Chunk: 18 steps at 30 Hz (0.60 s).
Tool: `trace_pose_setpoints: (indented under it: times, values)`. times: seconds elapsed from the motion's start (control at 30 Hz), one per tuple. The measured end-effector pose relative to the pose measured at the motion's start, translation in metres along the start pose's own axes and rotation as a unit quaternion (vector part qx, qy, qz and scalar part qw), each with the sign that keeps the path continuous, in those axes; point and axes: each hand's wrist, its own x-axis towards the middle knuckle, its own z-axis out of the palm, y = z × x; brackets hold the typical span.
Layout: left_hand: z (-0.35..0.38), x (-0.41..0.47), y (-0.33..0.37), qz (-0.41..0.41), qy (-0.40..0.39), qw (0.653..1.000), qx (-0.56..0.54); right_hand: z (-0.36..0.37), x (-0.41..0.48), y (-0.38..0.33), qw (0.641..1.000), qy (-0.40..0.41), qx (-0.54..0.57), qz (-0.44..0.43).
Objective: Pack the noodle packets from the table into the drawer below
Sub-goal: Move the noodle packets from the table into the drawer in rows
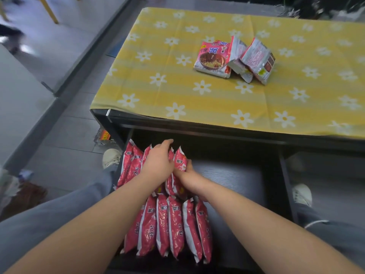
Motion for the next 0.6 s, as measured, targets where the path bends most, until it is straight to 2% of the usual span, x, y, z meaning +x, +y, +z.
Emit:
trace_pose_setpoints:
  times: [0.07, 0.17, 0.3, 0.43, 0.5, 0.6]
  values:
    - [-0.002, -0.002, -0.002, 0.005, -0.009, 1.000, -0.014, 0.002, -0.001, 0.001, 1.000, -0.013, 0.007, 0.012]
    - [-0.005, -0.006, -0.006, 0.056, -0.029, 0.998, 0.024, 0.001, 0.001, 0.004, 1.000, -0.018, 0.025, 0.004]
    - [-0.013, -0.017, -0.013, 0.095, -0.111, 0.986, 0.076, -0.003, 0.005, 0.006, 0.993, -0.010, 0.112, 0.023]
    - [-0.016, -0.030, -0.019, 0.123, -0.155, 0.973, 0.119, -0.009, -0.001, 0.009, 0.991, -0.009, 0.130, 0.017]
    - [-0.014, -0.034, -0.016, 0.138, -0.159, 0.965, 0.153, -0.013, -0.011, 0.012, 0.999, 0.030, 0.020, -0.027]
    - [-0.012, -0.035, -0.011, 0.135, -0.152, 0.962, 0.181, -0.019, -0.024, 0.019, 0.974, 0.099, -0.166, -0.118]
